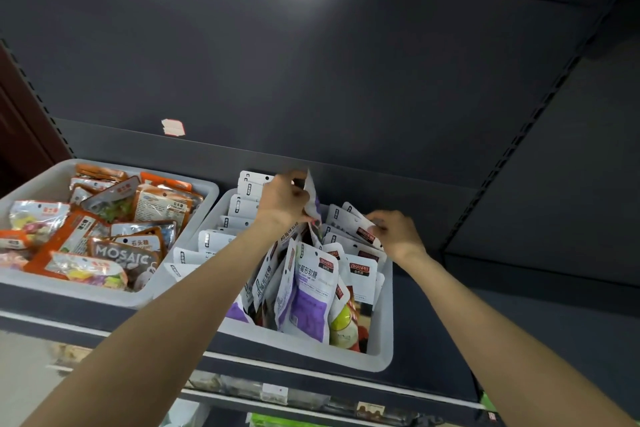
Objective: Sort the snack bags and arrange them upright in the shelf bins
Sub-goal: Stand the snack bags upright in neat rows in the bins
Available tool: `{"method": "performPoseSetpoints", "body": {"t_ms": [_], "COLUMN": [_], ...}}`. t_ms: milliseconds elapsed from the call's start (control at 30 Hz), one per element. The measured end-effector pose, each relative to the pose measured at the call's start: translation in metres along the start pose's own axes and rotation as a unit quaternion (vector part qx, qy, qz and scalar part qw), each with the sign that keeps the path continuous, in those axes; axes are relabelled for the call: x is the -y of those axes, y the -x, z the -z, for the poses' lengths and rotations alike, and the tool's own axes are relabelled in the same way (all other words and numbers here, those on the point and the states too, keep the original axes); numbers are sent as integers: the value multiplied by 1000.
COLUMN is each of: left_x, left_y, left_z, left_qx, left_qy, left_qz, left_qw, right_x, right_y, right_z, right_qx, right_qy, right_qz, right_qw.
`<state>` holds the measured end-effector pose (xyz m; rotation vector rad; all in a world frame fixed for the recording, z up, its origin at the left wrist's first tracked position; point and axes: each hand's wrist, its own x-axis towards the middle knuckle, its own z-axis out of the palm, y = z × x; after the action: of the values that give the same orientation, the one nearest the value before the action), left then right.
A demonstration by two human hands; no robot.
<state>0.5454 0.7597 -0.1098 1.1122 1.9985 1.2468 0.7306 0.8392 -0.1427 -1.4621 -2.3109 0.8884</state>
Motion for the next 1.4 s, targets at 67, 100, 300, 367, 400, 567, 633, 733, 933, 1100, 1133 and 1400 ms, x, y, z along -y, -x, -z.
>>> {"method": "performPoseSetpoints", "body": {"t_ms": [67, 100, 300, 367, 400, 567, 633, 733, 933, 1100, 1133, 1400], "left_x": [-4, -6, -4, -2, 0, 0, -2, -2, -18, -26, -26, -16], "left_y": [-1, -1, 2, 2, 0, -13, -20, -28, -32, -31, -30, -24], "left_z": [-1, -1, -12, -15, -15, -5, -2, 2, 19, 33, 35, 12], "left_qx": [-33, -44, 74, 124, 128, 46, 21, 11, -163, -209, -216, -66], "left_qy": [41, 38, 95, -71, -159, -389, -417, -428, -369, -323, -318, -199], "left_qz": [-13, -24, 36, -30, -65, -185, -239, -258, -294, -258, -258, -247], "left_qw": [999, 998, 992, 989, 977, 901, 877, 866, 866, 886, 886, 946], "right_x": [-2, -3, -5, -4, -4, -4, -3, -2, 0, 5, 5, 1], "right_y": [1, 1, -3, -6, -7, -6, -5, -2, 1, 6, 7, 10], "right_z": [1, 2, 5, 2, 1, 2, 4, 7, 5, 10, 10, 6], "right_qx": [-37, -51, 10, 16, 17, 30, 41, 38, 25, 56, 58, 58], "right_qy": [-12, -23, -10, -10, -14, -11, -1, 9, 25, 43, 48, 60], "right_qz": [2, -3, -18, -23, -25, -17, -11, -3, -9, -9, -12, -17], "right_qw": [999, 998, 1000, 1000, 999, 999, 999, 999, 999, 997, 997, 996]}}
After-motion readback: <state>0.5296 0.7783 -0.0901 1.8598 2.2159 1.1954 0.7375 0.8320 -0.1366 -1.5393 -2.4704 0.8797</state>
